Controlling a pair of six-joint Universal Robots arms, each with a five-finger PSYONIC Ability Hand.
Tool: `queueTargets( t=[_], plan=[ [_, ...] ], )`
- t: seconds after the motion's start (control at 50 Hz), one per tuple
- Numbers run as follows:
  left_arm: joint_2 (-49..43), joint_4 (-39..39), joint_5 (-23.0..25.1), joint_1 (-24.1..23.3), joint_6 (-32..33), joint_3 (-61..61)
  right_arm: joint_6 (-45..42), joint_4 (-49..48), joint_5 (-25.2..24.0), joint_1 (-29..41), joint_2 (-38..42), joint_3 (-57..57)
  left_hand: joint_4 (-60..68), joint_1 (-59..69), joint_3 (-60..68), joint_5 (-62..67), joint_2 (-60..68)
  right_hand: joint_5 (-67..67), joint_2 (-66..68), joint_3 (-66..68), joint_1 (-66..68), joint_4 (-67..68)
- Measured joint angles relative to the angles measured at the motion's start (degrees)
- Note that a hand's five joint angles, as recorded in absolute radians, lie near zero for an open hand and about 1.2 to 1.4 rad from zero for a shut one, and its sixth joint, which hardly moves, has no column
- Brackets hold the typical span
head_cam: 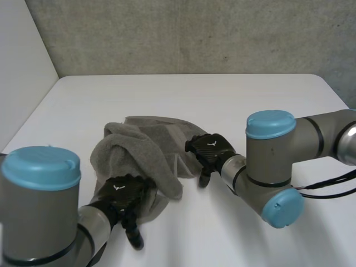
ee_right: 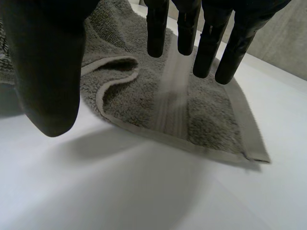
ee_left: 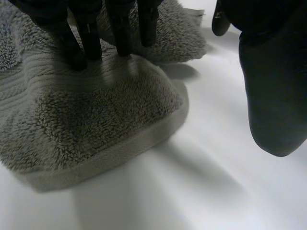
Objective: Fold the towel.
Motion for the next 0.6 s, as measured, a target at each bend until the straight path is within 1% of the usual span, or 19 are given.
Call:
queueTargets(
  t=[0.18, 0.28, 0.38, 0.42, 0.5, 0.52, 0.54, 0.6],
  plan=[
    [-6.2, 5.9, -2.1, 1.1, 0.0, 3.4, 4.3, 0.2, -0.7, 1.9, 4.7, -5.8, 0.0, 0.0, 0.0, 0.0, 0.0, 0.3, 0.1, 0.1, 0.3, 0.0],
    [-8.2, 7.3, -3.5, 1.4, 0.2, 4.6, 5.4, 0.4, -1.1, 2.6, 6.8, -8.6, 0.0, 0.0, 0.0, 0.0, 0.0, 5.5, 6.9, 6.1, 5.5, 6.1],
    [-9.6, 9.0, -4.6, 1.5, 0.6, 5.1, 5.6, 0.4, -1.2, 2.9, 8.6, -11.0, 0.0, 0.1, 0.1, 0.1, 0.1, 14.0, 16.3, 15.3, 14.8, 15.0],
    [-10.0, 10.0, -5.2, 1.6, 0.8, 5.2, 5.7, 0.4, -1.1, 2.9, 9.6, -12.3, 0.0, 0.1, 0.1, 0.1, 0.1, 20.8, 23.9, 22.6, 22.1, 22.2],
    [-10.2, 11.4, -6.1, 1.6, 1.0, 5.2, 6.2, 0.4, -1.0, 2.9, 10.9, -14.0, 0.1, 0.1, 0.2, 0.5, 0.3, 30.9, 34.2, 32.8, 32.5, 32.5],
    [-10.2, 11.9, -6.4, 1.7, 1.0, 5.2, 6.6, 0.5, -1.0, 2.9, 11.4, -14.7, 0.4, 0.6, 1.0, 1.4, 1.0, 37.1, 40.4, 38.9, 38.8, 38.8],
    [-10.2, 12.1, -6.6, 1.7, 1.1, 5.2, 6.9, 0.5, -1.0, 2.8, 11.7, -15.1, 1.3, 2.0, 2.2, 2.6, 2.1, 41.2, 44.4, 42.4, 42.8, 42.2],
    [-10.1, 12.8, -7.0, 1.9, 1.1, 5.3, 7.8, 0.7, -0.9, 2.8, 12.3, -16.1, 7.4, 8.0, 8.2, 8.2, 7.9, 49.3, 52.1, 50.4, 50.5, 50.4]
  ],
)
